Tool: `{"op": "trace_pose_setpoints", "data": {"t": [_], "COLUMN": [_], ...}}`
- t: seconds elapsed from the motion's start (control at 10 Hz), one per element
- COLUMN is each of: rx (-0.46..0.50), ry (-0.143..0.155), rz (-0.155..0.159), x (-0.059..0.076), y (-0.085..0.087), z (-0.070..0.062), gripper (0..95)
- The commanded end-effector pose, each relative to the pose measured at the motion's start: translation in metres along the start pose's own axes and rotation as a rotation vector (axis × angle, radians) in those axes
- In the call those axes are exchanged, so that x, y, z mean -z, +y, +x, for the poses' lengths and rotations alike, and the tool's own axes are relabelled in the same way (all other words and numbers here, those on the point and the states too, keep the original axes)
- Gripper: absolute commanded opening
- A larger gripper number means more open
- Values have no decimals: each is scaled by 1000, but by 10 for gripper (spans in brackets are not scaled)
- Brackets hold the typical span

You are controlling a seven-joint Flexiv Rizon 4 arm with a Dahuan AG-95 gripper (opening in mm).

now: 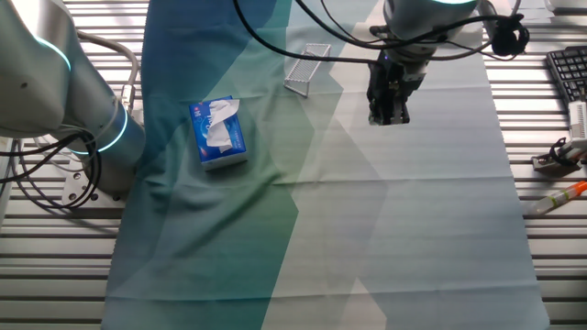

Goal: Push the soccer ball into the goal

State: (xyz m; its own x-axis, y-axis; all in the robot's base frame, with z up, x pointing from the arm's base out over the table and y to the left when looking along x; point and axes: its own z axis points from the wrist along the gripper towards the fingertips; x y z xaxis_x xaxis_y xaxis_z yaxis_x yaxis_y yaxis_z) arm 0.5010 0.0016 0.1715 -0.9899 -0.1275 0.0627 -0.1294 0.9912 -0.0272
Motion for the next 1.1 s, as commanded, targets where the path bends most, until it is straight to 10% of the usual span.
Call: {"op": "trace_pose_setpoints", "data": {"t": [0.1, 0.3, 1.1], "rx": [-10, -20, -88], "ry": [-2, -4, -20], "rz": [-2, -7, -21], "x": [0, -1, -5], "y": [0, 0, 37], "z": [1, -1, -75], "gripper": [0, 0, 0]}}
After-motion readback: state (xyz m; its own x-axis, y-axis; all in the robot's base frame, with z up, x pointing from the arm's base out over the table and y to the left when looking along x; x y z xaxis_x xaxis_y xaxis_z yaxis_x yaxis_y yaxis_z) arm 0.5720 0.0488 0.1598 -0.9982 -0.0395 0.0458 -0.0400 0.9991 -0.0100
